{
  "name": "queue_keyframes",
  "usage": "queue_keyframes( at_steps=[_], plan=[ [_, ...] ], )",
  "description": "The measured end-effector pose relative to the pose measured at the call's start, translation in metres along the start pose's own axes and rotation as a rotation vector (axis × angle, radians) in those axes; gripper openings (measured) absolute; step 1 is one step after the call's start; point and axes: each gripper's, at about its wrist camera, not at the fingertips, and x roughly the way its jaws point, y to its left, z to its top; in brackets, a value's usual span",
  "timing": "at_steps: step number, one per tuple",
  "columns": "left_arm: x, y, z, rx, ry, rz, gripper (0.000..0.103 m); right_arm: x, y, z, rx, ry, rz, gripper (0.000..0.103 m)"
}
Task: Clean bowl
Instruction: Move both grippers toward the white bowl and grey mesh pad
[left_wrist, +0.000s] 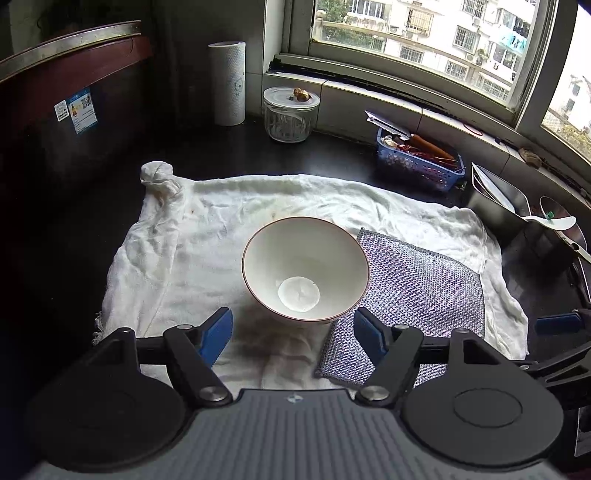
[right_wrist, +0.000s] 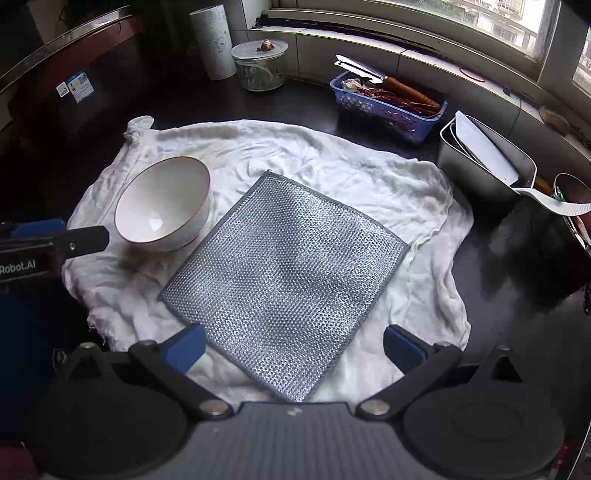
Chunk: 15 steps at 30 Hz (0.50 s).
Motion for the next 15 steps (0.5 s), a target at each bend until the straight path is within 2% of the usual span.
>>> queue_keyframes(
  at_steps=[3, 15],
  plan=[
    [0.0017, 0.0001, 0.0011, -0.012, 0.018, -0.006, 0.072, 0.0006, 0.0001, 0.0003, 0.002, 0.001, -0.002, 0.102],
    [0.0024, 0.0029, -0.0042, -0.017, 0.007, -0.002, 0.072, 0.0023, 0.0030, 0.0013, 0.009, 0.005, -0.014, 0.102]
  ],
)
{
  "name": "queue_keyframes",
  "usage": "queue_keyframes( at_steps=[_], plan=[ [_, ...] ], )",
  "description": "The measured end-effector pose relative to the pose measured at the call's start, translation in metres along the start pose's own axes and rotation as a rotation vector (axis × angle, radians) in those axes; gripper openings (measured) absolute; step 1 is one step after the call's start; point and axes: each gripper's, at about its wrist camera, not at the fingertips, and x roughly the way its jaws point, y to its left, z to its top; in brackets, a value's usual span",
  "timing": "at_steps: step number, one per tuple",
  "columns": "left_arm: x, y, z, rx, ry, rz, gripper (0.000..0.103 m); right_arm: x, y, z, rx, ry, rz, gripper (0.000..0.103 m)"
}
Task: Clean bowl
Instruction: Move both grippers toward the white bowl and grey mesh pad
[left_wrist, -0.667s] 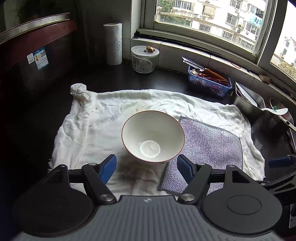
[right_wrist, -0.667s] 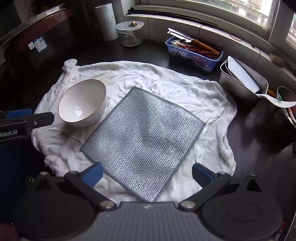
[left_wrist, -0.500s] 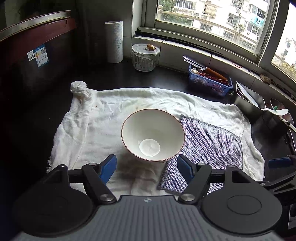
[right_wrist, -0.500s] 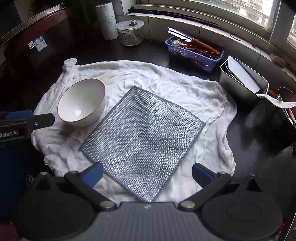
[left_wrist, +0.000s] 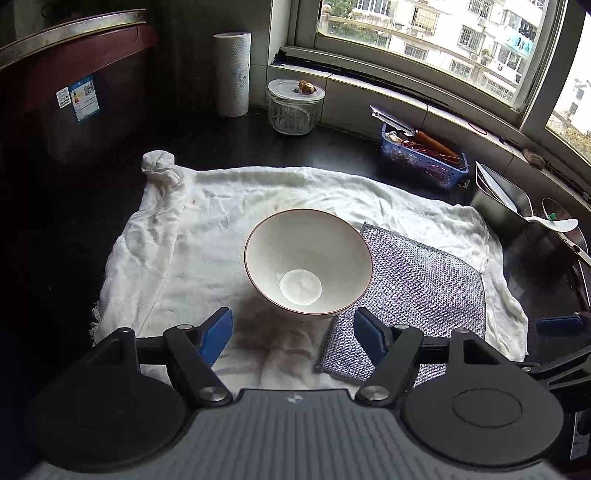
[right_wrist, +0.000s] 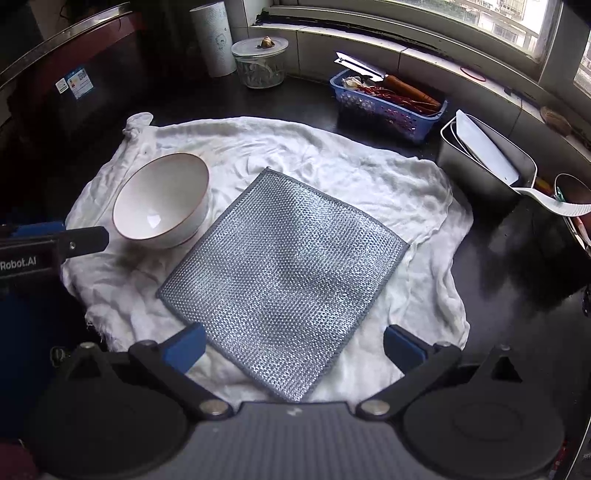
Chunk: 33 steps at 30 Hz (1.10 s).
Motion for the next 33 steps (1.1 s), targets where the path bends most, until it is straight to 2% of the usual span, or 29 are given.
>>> queue_keyframes(
  at_steps=[33],
  plan=[
    [-0.004, -0.003, -0.005, -0.019, -0.006, 0.000, 0.071, -0.003, 0.006, -0.008, -0.013, 0.008, -0.022, 0.102]
  ],
)
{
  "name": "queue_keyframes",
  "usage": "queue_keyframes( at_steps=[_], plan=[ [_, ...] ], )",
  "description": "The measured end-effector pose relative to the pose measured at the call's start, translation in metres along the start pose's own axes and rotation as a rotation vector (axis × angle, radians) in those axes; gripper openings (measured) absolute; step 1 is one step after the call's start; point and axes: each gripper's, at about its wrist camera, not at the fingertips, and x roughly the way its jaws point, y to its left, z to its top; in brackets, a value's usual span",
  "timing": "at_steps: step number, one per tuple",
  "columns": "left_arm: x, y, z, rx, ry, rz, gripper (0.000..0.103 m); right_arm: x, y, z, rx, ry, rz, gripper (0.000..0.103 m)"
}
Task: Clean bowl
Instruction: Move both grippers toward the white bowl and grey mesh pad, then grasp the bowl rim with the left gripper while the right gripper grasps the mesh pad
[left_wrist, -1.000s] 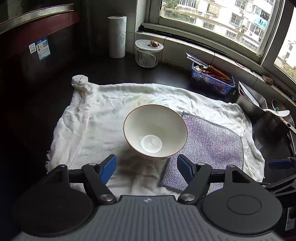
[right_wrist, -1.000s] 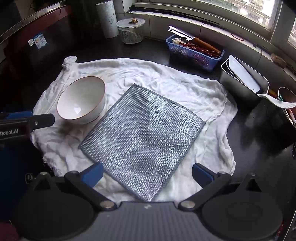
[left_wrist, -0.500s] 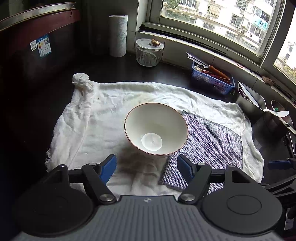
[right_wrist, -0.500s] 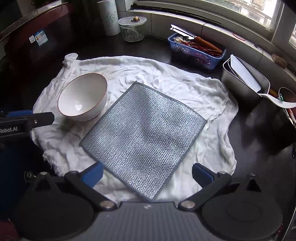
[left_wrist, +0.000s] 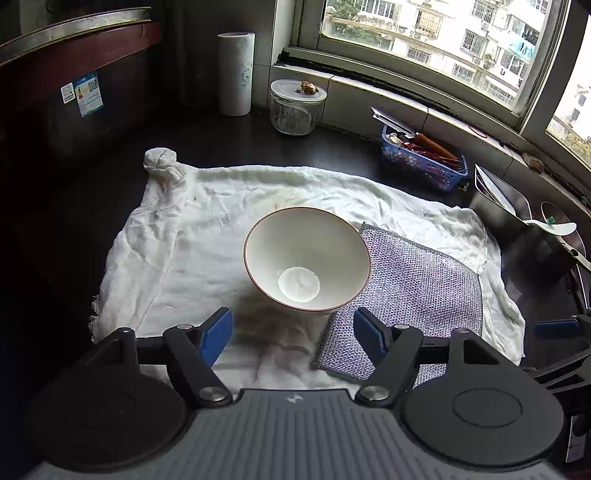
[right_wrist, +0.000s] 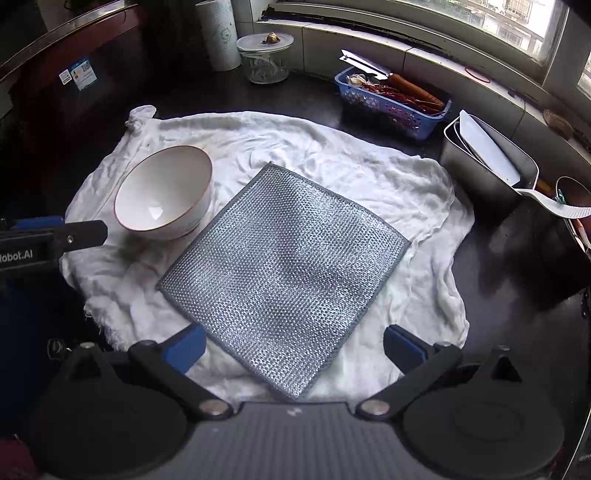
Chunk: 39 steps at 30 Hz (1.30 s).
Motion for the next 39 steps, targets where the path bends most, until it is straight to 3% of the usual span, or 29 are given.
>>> queue_keyframes(
  at_steps=[7, 18, 30, 32, 35, 39],
  plan=[
    [0.004, -0.004, 0.002, -0.002, 0.008, 0.002, 0.072, -0.004, 0.002, -0.010, -0.005, 0.003, -0.002, 0.102],
    [0.017, 0.003, 0.013, -0.014, 0.021, -0.006, 0.071, 0.007, -0.018, 0.004, 0.003, 0.014, 0.008, 0.102],
    [0.055, 0.032, 0.037, -0.037, 0.016, -0.004, 0.071, 0.021, -0.014, 0.014, -0.145, -0.216, 0.026, 0.102],
    [0.067, 0.036, 0.039, -0.047, 0.036, -0.012, 0.067, 0.029, -0.017, 0.017, -0.147, -0.200, 0.025, 0.102],
    [0.085, 0.040, 0.041, -0.057, 0.075, -0.019, 0.051, 0.041, -0.021, 0.021, -0.150, -0.176, 0.024, 0.101],
    [0.104, 0.047, 0.044, -0.073, 0.118, -0.026, 0.043, 0.057, -0.027, 0.027, -0.154, -0.143, 0.021, 0.088]
  ],
)
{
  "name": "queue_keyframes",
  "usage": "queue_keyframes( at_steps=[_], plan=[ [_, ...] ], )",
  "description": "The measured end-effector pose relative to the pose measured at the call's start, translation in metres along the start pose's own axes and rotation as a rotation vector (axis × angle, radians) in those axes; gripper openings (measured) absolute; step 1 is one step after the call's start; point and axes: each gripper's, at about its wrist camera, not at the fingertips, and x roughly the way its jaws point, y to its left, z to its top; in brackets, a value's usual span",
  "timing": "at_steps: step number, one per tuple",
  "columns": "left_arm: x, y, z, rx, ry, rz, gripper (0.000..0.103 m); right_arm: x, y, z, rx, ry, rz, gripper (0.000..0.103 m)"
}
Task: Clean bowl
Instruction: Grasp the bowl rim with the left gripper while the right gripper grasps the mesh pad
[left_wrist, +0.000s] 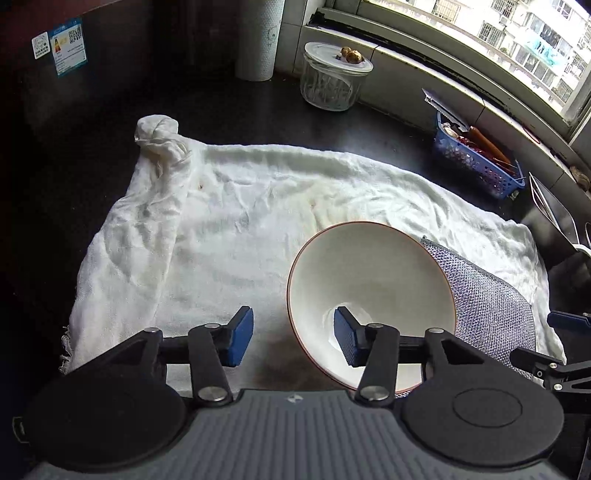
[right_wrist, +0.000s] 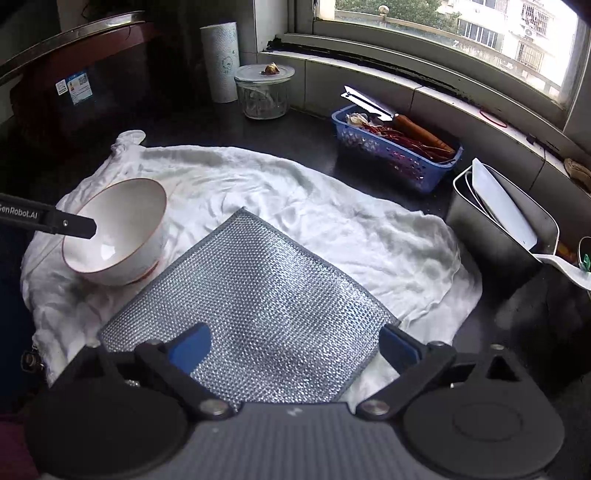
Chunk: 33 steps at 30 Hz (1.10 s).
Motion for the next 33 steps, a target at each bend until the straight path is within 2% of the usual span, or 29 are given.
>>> queue_keyframes(
  at_steps=[3, 9, 11, 13, 15, 17, 18, 19, 21, 23, 25, 28, 33],
  plan=[
    [0.009, 0.006, 0.000, -0.015, 0.020, -0.021, 0.035, 0.012, -0.005, 0.002, -0.003, 0.024, 0.000, 0.088],
    [0.019, 0.010, -0.003, -0.049, 0.050, -0.039, 0.033, 0.037, -0.015, 0.006, -0.008, 0.073, 0.001, 0.083],
    [0.020, 0.010, -0.004, -0.054, 0.055, -0.041, 0.033, 0.045, -0.019, 0.008, -0.010, 0.089, 0.001, 0.079],
    [0.021, 0.009, -0.005, -0.059, 0.060, -0.043, 0.033, 0.049, -0.019, 0.009, -0.022, 0.095, 0.008, 0.069],
    [0.023, 0.008, -0.007, -0.064, 0.064, -0.045, 0.033, 0.048, -0.012, 0.011, -0.064, 0.103, 0.019, 0.066],
    [0.024, 0.008, -0.008, -0.069, 0.069, -0.047, 0.033, 0.047, -0.007, 0.013, -0.082, 0.109, 0.042, 0.068],
    [0.024, 0.007, -0.009, -0.071, 0.071, -0.048, 0.033, 0.045, -0.007, 0.013, -0.076, 0.098, 0.055, 0.071],
    [0.025, 0.007, -0.010, -0.074, 0.074, -0.048, 0.033, 0.044, -0.006, 0.013, -0.072, 0.096, 0.061, 0.079],
    [0.026, 0.007, -0.006, -0.077, 0.080, -0.057, 0.033, 0.048, -0.004, 0.010, -0.086, 0.124, 0.078, 0.083],
    [0.025, 0.007, -0.009, -0.081, 0.079, -0.058, 0.033, 0.047, -0.001, 0.006, -0.094, 0.118, 0.076, 0.076],
    [0.023, 0.008, -0.010, -0.086, 0.075, -0.059, 0.033, 0.046, 0.003, 0.007, -0.121, 0.117, 0.070, 0.060],
    [0.021, 0.008, -0.013, -0.087, 0.068, -0.065, 0.033, 0.044, 0.009, 0.008, -0.160, 0.116, 0.060, 0.048],
    [0.019, 0.008, -0.016, -0.087, 0.060, -0.069, 0.033, 0.040, 0.020, 0.010, -0.226, 0.115, 0.044, 0.045]
  ],
)
